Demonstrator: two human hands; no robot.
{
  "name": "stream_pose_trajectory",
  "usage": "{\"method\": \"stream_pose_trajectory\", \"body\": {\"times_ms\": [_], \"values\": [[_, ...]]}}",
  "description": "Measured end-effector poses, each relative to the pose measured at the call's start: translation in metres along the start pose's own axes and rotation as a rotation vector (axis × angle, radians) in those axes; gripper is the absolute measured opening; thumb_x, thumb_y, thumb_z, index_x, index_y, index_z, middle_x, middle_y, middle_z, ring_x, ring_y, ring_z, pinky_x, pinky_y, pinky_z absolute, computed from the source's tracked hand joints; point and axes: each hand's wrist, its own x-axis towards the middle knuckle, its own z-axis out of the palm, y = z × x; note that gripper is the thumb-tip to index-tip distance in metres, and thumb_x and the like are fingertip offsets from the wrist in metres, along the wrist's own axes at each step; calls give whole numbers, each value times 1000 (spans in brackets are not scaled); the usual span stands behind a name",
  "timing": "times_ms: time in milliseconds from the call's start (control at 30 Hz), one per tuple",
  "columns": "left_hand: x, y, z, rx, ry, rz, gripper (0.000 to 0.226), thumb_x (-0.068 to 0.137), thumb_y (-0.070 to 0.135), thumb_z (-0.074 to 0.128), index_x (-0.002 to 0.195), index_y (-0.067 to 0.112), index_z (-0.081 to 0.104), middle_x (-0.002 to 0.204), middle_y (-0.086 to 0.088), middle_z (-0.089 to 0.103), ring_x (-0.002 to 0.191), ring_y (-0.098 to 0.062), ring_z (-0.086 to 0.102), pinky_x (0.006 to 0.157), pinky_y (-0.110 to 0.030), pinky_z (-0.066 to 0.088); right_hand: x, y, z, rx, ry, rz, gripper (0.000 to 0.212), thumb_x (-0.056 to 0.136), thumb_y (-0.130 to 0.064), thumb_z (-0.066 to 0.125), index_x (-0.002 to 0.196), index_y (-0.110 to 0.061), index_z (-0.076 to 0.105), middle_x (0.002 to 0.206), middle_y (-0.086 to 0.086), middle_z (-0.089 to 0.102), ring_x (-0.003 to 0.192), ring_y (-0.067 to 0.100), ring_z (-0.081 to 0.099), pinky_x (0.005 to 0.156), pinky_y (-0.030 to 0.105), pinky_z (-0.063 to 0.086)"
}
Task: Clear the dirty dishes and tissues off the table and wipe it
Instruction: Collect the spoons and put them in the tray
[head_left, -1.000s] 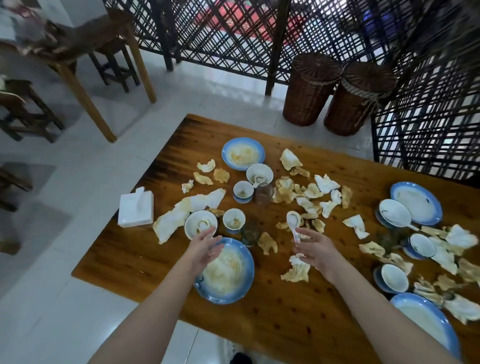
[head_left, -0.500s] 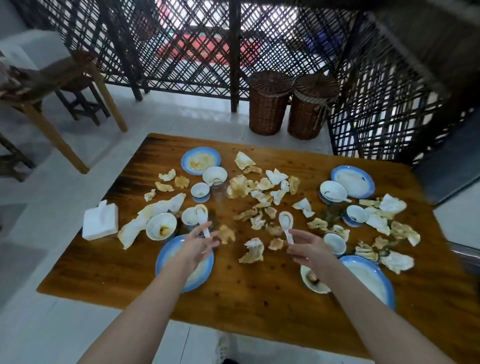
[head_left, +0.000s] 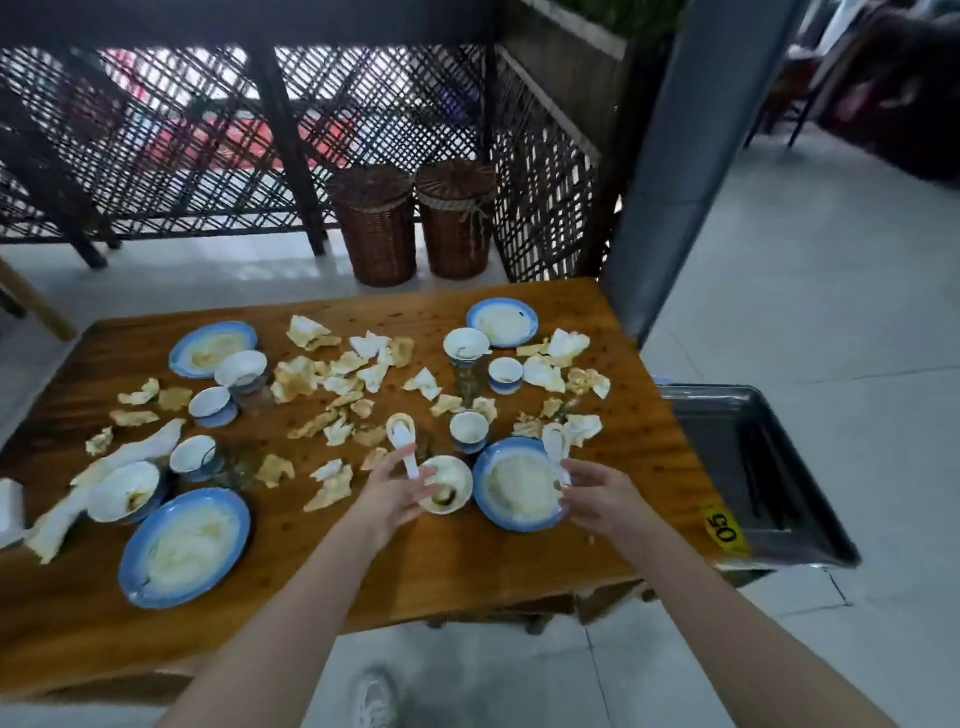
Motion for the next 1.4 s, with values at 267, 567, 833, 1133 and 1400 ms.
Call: {"method": "stream_pose_trajectory", "body": {"times_ms": [267, 567, 833, 1133, 1400], "values": [[8, -9, 101, 107, -161, 10, 63, 84, -12, 63, 131, 28, 48, 105, -6, 71, 95, -23, 67, 103, -49, 40, -24, 22, -92, 138, 150, 3, 36, 86, 0, 64, 117, -19, 59, 103, 6, 67, 95, 21, 65, 90, 41, 48], [25, -4, 209, 207, -306, 15, 56, 91, -10, 53, 135, 24, 44, 114, -11, 65, 93, -26, 64, 86, -38, 43, -18, 38, -167, 249, 283, 1, 37, 82, 1, 69, 111, -20, 62, 98, 6, 68, 84, 20, 67, 62, 27, 50], [73, 6, 296, 272, -370, -31, 48, 95, -1, 55, 135, 24, 46, 110, -6, 69, 99, -24, 65, 82, -35, 45, 21, 28, -239, 302, 380, 34, 39, 81, 5, 68, 113, -15, 61, 99, 4, 67, 72, 18, 65, 55, 24, 49], [129, 30, 352, 259, -381, -104, 41, 95, 3, 54, 132, 21, 48, 111, -7, 69, 104, -27, 64, 97, -41, 43, 81, -16, -290, 293, 360, 71, 43, 78, 7, 67, 112, -19, 62, 106, 8, 68, 87, 20, 64, 66, 30, 47], [164, 39, 406, 319, -372, -142, 43, 98, -1, 46, 137, 18, 46, 112, -10, 68, 100, -27, 64, 101, -43, 41, 112, -17, -330, 342, 380, 90, 32, 84, 3, 65, 111, -14, 62, 104, 11, 70, 84, 22, 67, 68, 30, 50]]}}
